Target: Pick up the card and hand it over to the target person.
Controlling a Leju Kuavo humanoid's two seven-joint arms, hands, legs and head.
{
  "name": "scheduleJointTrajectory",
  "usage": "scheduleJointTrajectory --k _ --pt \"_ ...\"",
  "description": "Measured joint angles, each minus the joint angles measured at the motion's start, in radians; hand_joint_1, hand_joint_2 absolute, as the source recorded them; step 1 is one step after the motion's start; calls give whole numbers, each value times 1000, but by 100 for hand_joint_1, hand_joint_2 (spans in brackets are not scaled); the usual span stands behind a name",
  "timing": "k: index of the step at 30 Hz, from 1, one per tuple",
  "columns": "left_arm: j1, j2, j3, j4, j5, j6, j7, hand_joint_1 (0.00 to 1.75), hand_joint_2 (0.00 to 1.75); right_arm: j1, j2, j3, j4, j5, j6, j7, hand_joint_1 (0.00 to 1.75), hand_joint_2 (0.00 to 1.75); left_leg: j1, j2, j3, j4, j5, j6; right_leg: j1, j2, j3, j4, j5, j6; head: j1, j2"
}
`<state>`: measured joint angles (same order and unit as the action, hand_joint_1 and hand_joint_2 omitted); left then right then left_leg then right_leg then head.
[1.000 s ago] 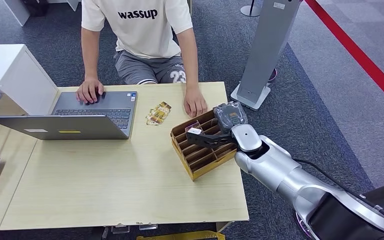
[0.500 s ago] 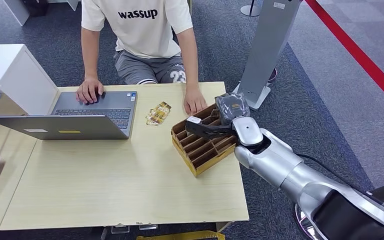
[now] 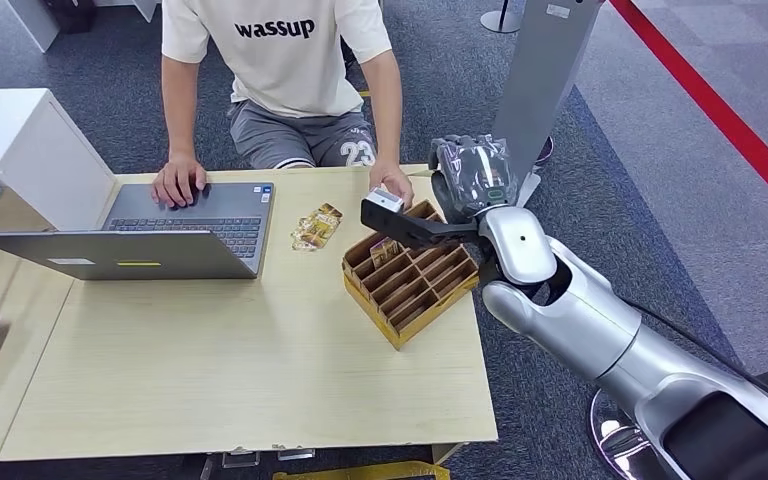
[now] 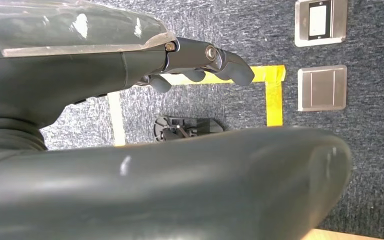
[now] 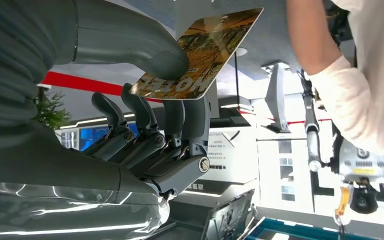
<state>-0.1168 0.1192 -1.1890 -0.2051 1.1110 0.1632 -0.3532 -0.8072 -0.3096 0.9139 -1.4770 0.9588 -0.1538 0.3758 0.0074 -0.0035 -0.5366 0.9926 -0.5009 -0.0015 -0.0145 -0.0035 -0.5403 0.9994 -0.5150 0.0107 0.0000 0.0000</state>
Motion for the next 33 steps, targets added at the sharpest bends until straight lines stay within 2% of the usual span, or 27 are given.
scheduleJointTrajectory --k 5,10,13,22,32,33 --pt "-5 -4 -5 0 -5 -2 0 0 0 51 38 -23 56 44 -125 -72 154 175 0 1 1 -1 0 0 0 1 1 0 0 0 0 0" --pt "-11 -8 -9 0 -9 -3 5 0 0 96 86 -45 146 91 -313 -149 154 175 0 1 2 -2 1 0 0 1 2 -2 1 0 0 0" --pt "-13 -11 -10 -1 -10 0 7 0 0 109 111 -41 209 90 -391 -176 154 175 0 2 2 -2 1 0 0 2 1 -1 1 0 0 0" --pt "-1 -11 2 -1 -1 0 -1 0 0 138 167 -34 315 -15 -498 -232 154 175 0 3 2 -2 1 0 0 3 2 -2 2 0 0 0" --pt "-2 -17 -1 0 -2 -9 -10 0 0 168 245 -2 429 -49 -502 -293 154 175 0 4 2 -2 0 0 0 4 2 -1 1 0 0 0" --pt "-3 -17 -3 -1 -4 -12 -12 0 0 169 249 -2 437 -51 -502 -296 117 175 0 4 2 -2 0 0 0 4 2 -1 1 0 0 0"
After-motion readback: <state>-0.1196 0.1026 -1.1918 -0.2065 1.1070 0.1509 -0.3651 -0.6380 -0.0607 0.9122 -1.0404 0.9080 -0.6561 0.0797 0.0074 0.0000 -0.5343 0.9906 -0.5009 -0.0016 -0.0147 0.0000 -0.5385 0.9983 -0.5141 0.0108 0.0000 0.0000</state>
